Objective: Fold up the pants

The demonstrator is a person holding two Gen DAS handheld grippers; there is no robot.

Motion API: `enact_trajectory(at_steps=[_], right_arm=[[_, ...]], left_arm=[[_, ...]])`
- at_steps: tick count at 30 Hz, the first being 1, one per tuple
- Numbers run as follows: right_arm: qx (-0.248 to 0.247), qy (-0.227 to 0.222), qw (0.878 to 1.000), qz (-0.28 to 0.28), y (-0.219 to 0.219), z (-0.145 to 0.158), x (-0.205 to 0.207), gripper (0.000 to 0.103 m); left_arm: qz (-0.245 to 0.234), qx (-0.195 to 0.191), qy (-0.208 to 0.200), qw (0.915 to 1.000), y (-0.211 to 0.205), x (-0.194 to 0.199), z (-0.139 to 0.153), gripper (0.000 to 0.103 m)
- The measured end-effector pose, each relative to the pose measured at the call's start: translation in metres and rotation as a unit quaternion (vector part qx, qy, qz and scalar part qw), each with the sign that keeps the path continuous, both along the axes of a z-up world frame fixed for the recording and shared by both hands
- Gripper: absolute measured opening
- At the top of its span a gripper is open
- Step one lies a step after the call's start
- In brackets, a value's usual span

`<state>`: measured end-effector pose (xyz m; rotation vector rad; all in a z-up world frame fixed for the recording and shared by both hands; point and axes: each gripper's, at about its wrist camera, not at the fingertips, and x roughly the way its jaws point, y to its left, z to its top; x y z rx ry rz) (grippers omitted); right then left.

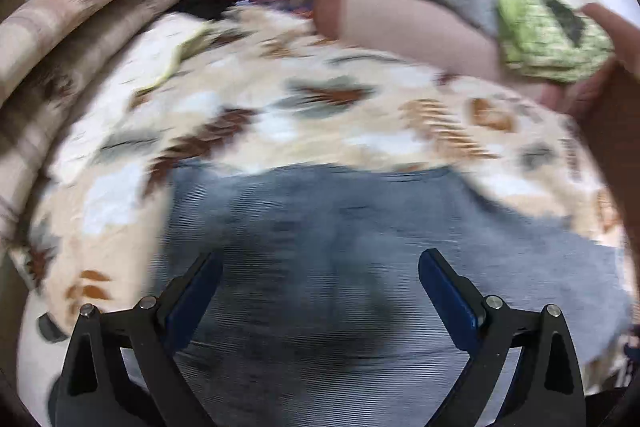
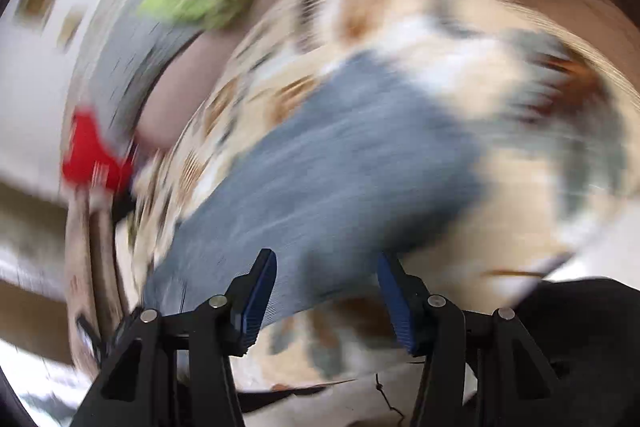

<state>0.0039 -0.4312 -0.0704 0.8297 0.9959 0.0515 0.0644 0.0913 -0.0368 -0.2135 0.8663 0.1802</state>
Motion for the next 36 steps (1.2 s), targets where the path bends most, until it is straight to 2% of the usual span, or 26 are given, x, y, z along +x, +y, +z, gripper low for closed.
enact_trajectory(at_steps=[3,6,8,11,14,18,32,36], right_arm=[[0.036,0.015,0.998,-0.041,-0.031,-0.014,-0.006,0.058],[0.07,0.015,0.996,-0.047,-0.041,-0.026,0.002,0.058],[0.091,-0.004,0.995,-0.047,-0.043,-0.031,0.01,0.058],[0.121,0.003,0.991,-0.062,-0.043,-0.045,0.021,0.058],[0.11,0.002,0.992,-0.056,-0.038,-0.043,0.026,0.062],[0.122,0.001,0.99,-0.063,-0.039,-0.047,0.026,0.062],[0.109,0.012,0.991,-0.071,-0.04,-0.042,0.026,0.064],[0.085,0.007,0.994,-0.07,-0.039,-0.03,0.023,0.064]], left_arm=[[-0.064,-0.034,0.006,0.9974,-0.049,0.01,0.001,0.098],[-0.115,-0.039,0.029,0.9922,-0.099,0.019,-0.012,0.098],[-0.125,-0.031,0.048,0.9905,-0.121,0.023,-0.023,0.098],[-0.128,-0.022,0.059,0.9898,-0.139,0.024,-0.032,0.098],[-0.125,-0.015,0.066,0.9899,-0.147,0.025,-0.037,0.098],[-0.128,-0.005,0.072,0.9892,-0.151,0.029,-0.04,0.098],[-0.132,-0.004,0.074,0.9884,-0.154,0.034,-0.041,0.098],[-0.148,-0.003,0.065,0.9869,-0.166,0.033,-0.035,0.098]])
